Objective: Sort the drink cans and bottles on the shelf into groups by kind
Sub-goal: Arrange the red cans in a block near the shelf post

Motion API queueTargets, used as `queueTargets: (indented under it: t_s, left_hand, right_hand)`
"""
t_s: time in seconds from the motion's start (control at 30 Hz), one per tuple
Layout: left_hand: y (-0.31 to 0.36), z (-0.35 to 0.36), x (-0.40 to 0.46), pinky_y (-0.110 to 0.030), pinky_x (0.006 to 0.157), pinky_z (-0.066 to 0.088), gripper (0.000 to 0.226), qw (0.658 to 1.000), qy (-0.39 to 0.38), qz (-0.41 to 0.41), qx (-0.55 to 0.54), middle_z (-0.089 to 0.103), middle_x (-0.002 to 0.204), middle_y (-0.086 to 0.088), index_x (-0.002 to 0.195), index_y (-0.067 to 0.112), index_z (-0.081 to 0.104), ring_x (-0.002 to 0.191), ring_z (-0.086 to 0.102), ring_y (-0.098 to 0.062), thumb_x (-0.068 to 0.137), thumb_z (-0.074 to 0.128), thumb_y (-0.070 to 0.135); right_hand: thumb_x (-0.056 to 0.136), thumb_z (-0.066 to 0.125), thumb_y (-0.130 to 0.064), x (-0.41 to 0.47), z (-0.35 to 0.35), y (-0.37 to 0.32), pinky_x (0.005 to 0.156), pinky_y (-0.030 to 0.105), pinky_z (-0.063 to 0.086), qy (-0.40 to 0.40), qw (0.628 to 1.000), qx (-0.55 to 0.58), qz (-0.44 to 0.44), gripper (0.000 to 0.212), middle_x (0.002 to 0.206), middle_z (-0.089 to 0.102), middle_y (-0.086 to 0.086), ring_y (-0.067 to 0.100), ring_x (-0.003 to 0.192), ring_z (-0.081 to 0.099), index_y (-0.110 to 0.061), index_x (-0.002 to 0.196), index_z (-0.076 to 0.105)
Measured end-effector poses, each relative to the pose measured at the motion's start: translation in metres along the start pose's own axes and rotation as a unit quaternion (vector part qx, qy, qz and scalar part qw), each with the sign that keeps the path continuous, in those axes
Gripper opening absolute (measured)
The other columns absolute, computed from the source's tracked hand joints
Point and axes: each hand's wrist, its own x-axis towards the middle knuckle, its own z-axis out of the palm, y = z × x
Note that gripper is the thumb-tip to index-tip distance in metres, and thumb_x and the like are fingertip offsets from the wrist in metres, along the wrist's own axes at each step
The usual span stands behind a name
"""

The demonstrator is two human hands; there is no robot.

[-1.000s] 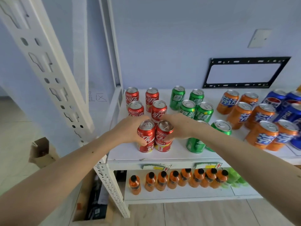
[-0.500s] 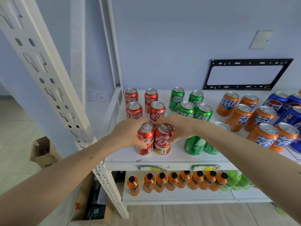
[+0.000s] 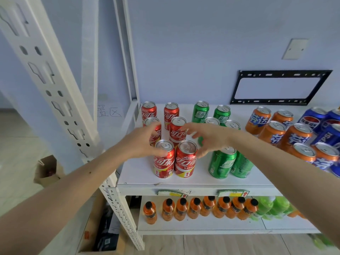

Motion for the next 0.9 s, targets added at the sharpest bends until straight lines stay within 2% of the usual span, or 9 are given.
queueTargets:
  t_s: [0.13, 0.23, 0.3, 0.37, 0.43, 0.5, 0.63, 0.8, 0.9]
  left_hand:
    - [0.004, -0.019, 0.028, -0.044, 0.104, 0.044, 0.086, 0.994, 0.11, 0.014, 0.015, 0.046, 0.146, 0.001, 0.146, 0.024, 0.037, 0.131, 0.047, -0.02, 0.074, 0.075, 0.052]
    - [-0.003, -0.022, 0.053, -0.044, 0.102, 0.043, 0.075, 0.991, 0.132, -0.007, 0.025, 0.046, 0.144, -0.005, 0.144, 0.02, 0.04, 0.129, 0.047, -0.025, 0.081, 0.07, 0.047]
    - [-0.011, -0.019, 0.066, -0.046, 0.1, 0.046, 0.077, 0.992, 0.117, -0.047, 0.017, 0.049, 0.142, -0.009, 0.145, 0.021, 0.037, 0.125, 0.05, -0.029, 0.08, 0.071, 0.044]
    - [-0.017, -0.015, 0.076, -0.043, 0.099, 0.047, 0.077, 0.993, 0.08, -0.086, 0.008, 0.05, 0.142, -0.01, 0.146, 0.019, 0.036, 0.125, 0.052, -0.029, 0.081, 0.071, 0.041]
    - [-0.018, -0.01, 0.081, -0.042, 0.1, 0.046, 0.069, 0.993, 0.054, -0.105, 0.005, 0.051, 0.141, -0.011, 0.143, 0.015, 0.041, 0.125, 0.052, -0.028, 0.085, 0.069, 0.039]
    - [-0.017, -0.009, 0.082, -0.045, 0.096, 0.049, 0.055, 0.994, 0.051, -0.099, -0.021, 0.057, 0.132, -0.012, 0.133, 0.011, 0.052, 0.117, 0.056, -0.028, 0.086, 0.068, 0.035]
    - [-0.018, -0.008, 0.081, -0.049, 0.088, 0.054, 0.046, 0.993, 0.049, -0.08, -0.071, 0.063, 0.119, -0.01, 0.122, 0.011, 0.059, 0.107, 0.06, -0.028, 0.084, 0.071, 0.034]
    - [-0.005, 0.001, 0.082, -0.048, 0.081, 0.057, 0.043, 0.995, 0.031, -0.058, -0.08, 0.064, 0.112, -0.008, 0.118, 0.013, 0.061, 0.1, 0.063, -0.026, 0.082, 0.073, 0.035]
    - [-0.003, 0.007, 0.084, -0.045, 0.084, 0.056, 0.052, 0.997, 0.015, -0.044, -0.068, 0.061, 0.116, -0.001, 0.124, 0.019, 0.058, 0.103, 0.061, -0.021, 0.08, 0.073, 0.041]
  right_hand:
    - [0.076, 0.078, -0.008, 0.011, -0.024, 0.003, 0.1, 0.036, 0.047, 0.066, 0.997, 0.007, 0.027, 0.07, 0.138, 0.052, -0.003, 0.016, 0.118, 0.055, -0.022, 0.137, 0.047]
    - [0.079, 0.065, 0.006, 0.033, -0.03, 0.005, 0.097, 0.031, 0.047, 0.066, 0.997, -0.001, 0.05, 0.064, 0.139, 0.051, 0.001, 0.019, 0.12, 0.055, -0.017, 0.136, 0.049]
    - [0.085, 0.062, -0.002, 0.05, -0.029, 0.002, 0.099, 0.03, 0.043, 0.098, 0.993, -0.008, 0.062, 0.06, 0.142, 0.048, 0.004, 0.021, 0.126, 0.051, -0.016, 0.14, 0.044]
    - [0.091, 0.064, -0.023, 0.065, -0.024, -0.002, 0.101, 0.033, 0.041, 0.117, 0.99, -0.021, 0.074, 0.062, 0.146, 0.044, 0.006, 0.024, 0.128, 0.049, -0.017, 0.146, 0.036]
    - [0.089, 0.064, -0.041, 0.079, -0.017, -0.005, 0.099, 0.037, 0.042, 0.11, 0.989, -0.03, 0.09, 0.074, 0.147, 0.043, 0.01, 0.028, 0.128, 0.048, -0.017, 0.15, 0.03]
    - [0.085, 0.066, -0.048, 0.091, -0.009, -0.005, 0.097, 0.037, 0.045, 0.098, 0.99, -0.033, 0.098, 0.079, 0.144, 0.048, 0.01, 0.029, 0.126, 0.05, -0.017, 0.149, 0.032]
    - [0.083, 0.069, -0.045, 0.101, -0.004, -0.001, 0.095, 0.034, 0.046, 0.085, 0.992, -0.046, 0.085, 0.064, 0.136, 0.055, 0.006, 0.025, 0.12, 0.054, -0.017, 0.137, 0.049]
    - [0.083, 0.072, -0.037, 0.086, -0.012, 0.002, 0.097, 0.031, 0.041, 0.058, 0.995, -0.048, 0.065, 0.061, 0.138, 0.053, 0.004, 0.024, 0.123, 0.052, -0.018, 0.138, 0.05]
    - [0.084, 0.072, -0.035, 0.074, -0.013, 0.005, 0.095, 0.027, 0.037, 0.046, 0.996, -0.051, 0.058, 0.059, 0.138, 0.053, 0.001, 0.022, 0.124, 0.05, -0.019, 0.137, 0.051]
